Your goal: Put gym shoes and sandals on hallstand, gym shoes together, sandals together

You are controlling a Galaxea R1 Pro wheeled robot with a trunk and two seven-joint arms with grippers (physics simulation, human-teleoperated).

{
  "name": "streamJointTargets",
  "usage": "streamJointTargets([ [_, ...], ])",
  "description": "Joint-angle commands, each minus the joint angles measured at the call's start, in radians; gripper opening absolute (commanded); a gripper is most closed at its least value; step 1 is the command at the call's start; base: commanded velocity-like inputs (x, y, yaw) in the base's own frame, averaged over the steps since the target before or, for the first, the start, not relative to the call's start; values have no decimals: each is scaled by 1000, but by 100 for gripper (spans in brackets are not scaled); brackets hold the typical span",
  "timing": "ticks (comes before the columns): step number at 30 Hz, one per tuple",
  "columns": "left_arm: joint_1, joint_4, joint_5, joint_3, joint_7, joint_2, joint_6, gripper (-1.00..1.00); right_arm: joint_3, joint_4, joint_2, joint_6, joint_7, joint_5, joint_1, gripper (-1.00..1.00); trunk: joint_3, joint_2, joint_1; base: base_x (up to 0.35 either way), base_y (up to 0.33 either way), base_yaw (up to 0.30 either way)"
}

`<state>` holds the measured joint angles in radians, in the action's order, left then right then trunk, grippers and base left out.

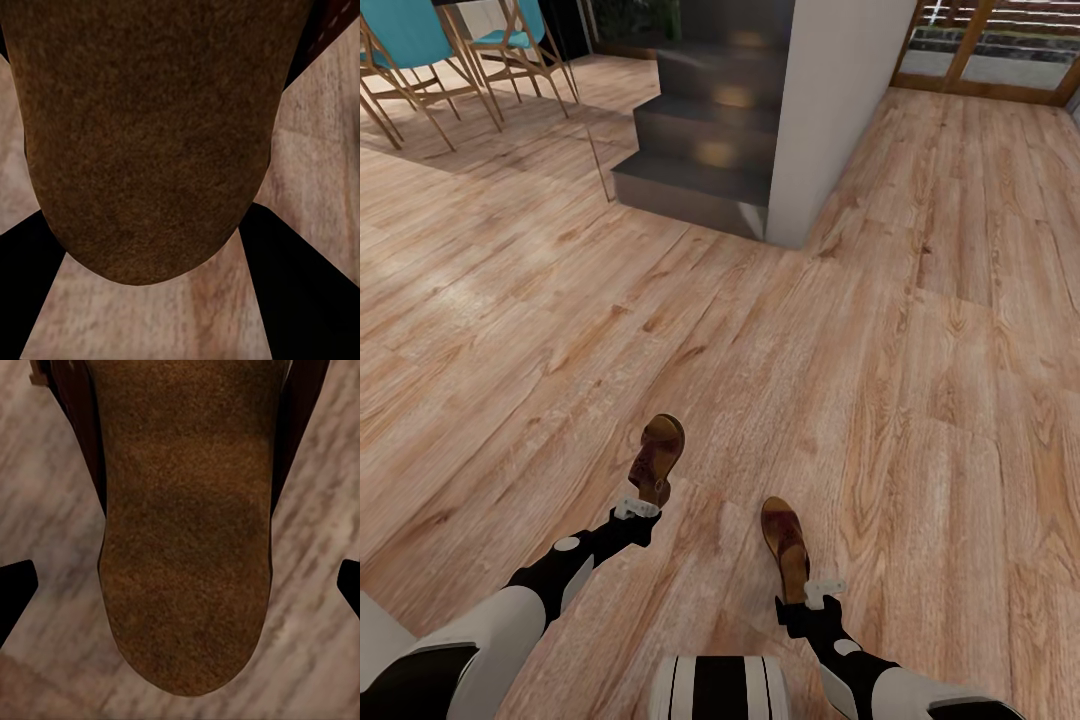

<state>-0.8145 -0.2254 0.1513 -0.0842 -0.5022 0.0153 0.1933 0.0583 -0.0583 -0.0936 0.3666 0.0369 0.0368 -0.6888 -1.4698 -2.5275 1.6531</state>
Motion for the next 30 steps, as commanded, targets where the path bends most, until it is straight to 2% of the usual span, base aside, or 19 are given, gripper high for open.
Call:
streamJointTargets([
  [1, 0, 0, 0, 0, -1, 0, 0, -100, 0, 0, 0, 0, 0, 0, 0, 100, -1, 0, 0, 0, 0, 0],
  [19, 0, 0, 0, 0, -1, 0, 0, -100, 0, 0, 0, 2, 0, 0, 0, 100, -5, 0, 0, 0, 0, 0],
  [30, 0, 0, -1, 0, -1, 0, 0, -100, 0, 0, 0, 2, 0, 0, 0, 100, -16, 0, 0, 0, 0, 0],
])
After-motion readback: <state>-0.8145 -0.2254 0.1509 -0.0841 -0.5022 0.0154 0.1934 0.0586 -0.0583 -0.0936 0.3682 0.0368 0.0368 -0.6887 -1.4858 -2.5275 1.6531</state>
